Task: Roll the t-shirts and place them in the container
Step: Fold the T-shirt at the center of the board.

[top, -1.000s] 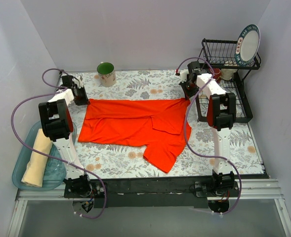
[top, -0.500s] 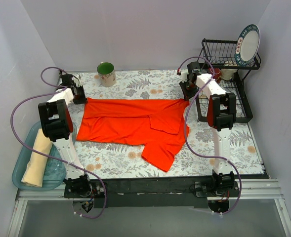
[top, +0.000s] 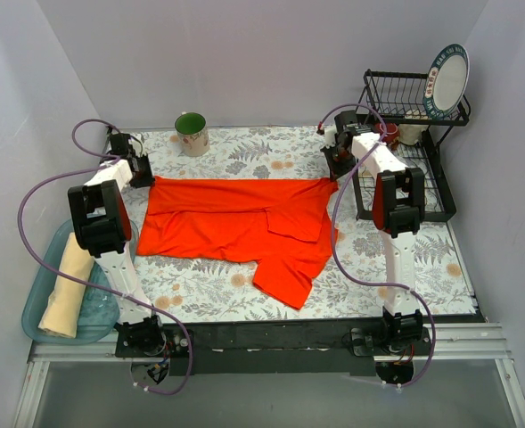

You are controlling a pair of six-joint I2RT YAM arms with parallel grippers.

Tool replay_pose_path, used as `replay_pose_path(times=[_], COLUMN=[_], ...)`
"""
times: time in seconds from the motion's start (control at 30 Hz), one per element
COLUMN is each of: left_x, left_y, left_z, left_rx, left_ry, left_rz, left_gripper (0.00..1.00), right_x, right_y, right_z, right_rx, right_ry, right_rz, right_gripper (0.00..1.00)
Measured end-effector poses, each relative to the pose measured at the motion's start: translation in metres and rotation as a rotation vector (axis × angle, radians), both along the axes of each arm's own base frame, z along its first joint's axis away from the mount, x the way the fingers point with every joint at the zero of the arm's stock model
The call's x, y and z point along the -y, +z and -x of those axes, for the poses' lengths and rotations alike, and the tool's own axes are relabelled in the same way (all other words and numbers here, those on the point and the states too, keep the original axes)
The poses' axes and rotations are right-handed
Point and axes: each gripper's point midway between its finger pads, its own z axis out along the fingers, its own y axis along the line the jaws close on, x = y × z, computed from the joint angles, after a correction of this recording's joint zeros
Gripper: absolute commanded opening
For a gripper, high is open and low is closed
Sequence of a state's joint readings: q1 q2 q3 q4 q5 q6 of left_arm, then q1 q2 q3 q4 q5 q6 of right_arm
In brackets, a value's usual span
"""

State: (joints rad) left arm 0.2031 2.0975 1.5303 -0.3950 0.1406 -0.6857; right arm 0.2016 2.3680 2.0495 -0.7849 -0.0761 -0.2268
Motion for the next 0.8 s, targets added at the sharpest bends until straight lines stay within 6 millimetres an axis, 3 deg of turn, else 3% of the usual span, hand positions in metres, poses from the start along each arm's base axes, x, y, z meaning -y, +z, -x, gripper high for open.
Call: replay_pose_path(times=[0.1,0.27,0.6,0.67,0.7,0.8], left_x=[-0.001,-0.004,-0.006,-0.006,-0.005,-0.005], left_y=[0.0,0.0,0.001,0.001,0.001,0.006], left_z=[0.0,0.0,-0.001,-0.003,-0.003,-0.007], left_rx=[-0.001,-0.002,0.004,0.006,0.007,0.018], left_ry=[0.002,0.007,0.012,0.011,0.01,0.004], left_rz=[-0.006,-0.019,-0.025,-0.025,-0.024,-0.024], left_gripper=[0.0,0.0,0.0,0.09,0.26,0.54], right_x=[0.0,0.004,0.017,0.016,0.015,0.005], right_y=[0.003,0.015,0.031,0.031,0.031,0.032], right_z=[0.0,-0.004,-0.009,-0.009,-0.009,-0.007], right_rx=[0.004,0.03,0.076,0.075,0.074,0.067], right_ry=[-0.017,-0.055,-0.106,-0.101,-0.098,-0.059], right_rz=[0.003,0.015,0.069,0.063,0.058,0.014], right_gripper=[0.18,0.2,0.37,0.39,0.41,0.45])
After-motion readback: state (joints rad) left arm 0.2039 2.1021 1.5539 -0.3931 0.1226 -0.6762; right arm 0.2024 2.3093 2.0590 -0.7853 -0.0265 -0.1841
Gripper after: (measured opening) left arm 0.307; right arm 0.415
